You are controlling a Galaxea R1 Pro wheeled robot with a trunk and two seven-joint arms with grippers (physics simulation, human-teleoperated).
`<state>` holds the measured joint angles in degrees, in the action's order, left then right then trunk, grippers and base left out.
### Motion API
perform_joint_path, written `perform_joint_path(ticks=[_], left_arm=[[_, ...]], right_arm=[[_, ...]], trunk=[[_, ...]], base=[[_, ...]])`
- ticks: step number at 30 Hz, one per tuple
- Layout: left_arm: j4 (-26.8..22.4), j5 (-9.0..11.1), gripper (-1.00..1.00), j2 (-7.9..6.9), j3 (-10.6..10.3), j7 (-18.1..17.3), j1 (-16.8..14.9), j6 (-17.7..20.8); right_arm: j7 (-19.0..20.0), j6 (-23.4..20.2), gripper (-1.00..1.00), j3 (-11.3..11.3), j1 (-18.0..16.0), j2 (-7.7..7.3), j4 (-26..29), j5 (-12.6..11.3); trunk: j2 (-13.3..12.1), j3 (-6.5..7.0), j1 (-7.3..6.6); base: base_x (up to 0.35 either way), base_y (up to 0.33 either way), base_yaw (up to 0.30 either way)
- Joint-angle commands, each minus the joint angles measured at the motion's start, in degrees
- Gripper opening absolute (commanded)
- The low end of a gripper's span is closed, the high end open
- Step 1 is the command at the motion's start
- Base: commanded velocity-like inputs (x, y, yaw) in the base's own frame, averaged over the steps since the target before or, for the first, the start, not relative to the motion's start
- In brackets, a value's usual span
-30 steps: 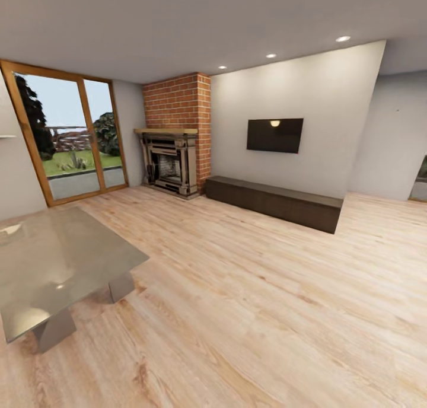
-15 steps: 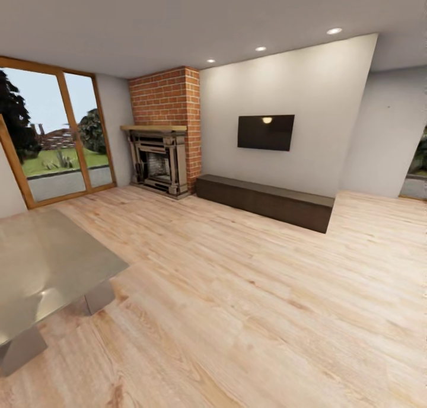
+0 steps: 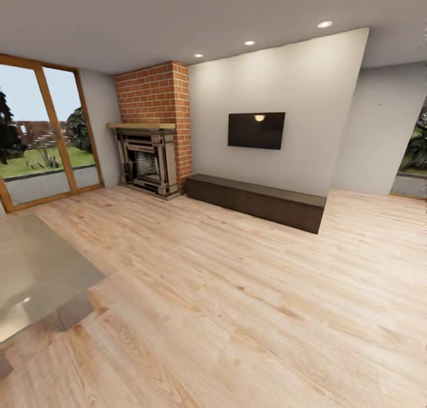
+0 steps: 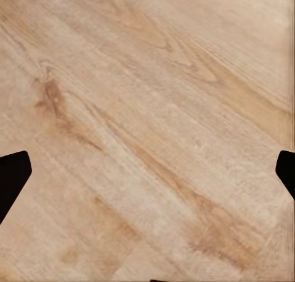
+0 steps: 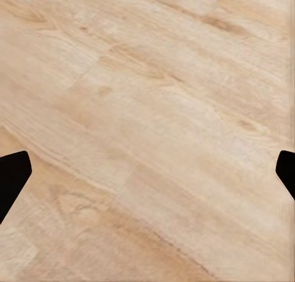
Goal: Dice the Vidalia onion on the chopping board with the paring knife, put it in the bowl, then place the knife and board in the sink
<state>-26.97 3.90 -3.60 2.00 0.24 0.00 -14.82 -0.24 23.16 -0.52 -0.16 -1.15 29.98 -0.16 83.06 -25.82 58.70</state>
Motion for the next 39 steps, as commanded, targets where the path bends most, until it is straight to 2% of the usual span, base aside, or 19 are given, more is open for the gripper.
perform_joint_path(ticks=[1, 22, 39], left_arm=[[0.0, 0.4, 1.0, -0.01, -0.1, 0.0, 0.0, -0.1], [-0.1, 0.4, 1.0, -0.01, -0.1, 0.0, 0.0, -0.1], [-0.1, 0.4, 1.0, -0.01, -0.1, 0.0, 0.0, -0.1]], right_arm=[[0.0, 0.1, 1.0, 0.0, 0.0, 0.0, 0.0, 0.0], [0.0, 0.1, 1.0, 0.0, 0.0, 0.0, 0.0, 0.0], [0.0, 0.1, 1.0, 0.0, 0.0, 0.0, 0.0, 0.0]], trunk=[[0.0, -0.05, 0.03], [0.0, -0.05, 0.03], [0.0, -0.05, 0.03]], base=[[0.273, -0.183, -0.12], [0.273, -0.164, -0.229], [0.285, -0.074, -0.244]])
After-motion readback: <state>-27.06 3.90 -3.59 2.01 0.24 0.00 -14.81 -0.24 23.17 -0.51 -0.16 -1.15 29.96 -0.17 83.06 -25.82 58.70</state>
